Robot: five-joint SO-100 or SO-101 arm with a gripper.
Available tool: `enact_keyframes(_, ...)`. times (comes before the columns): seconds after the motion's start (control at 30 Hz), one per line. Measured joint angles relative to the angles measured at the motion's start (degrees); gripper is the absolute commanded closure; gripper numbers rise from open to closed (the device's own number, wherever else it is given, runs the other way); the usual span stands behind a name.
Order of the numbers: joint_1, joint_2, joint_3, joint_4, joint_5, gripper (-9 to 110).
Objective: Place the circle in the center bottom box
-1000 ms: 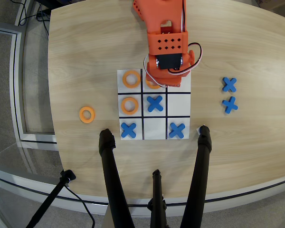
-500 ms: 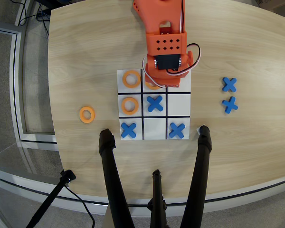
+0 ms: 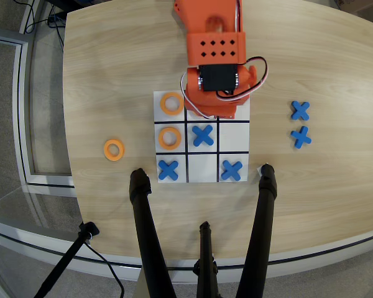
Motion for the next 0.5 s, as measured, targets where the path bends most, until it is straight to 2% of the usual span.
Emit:
enact_keyframes(0.23,3.2,16.4,0.6,5.4,-2.2,88)
enact_keyframes(0.5,0.5,47.8,32.2,6.2,-5.2,88)
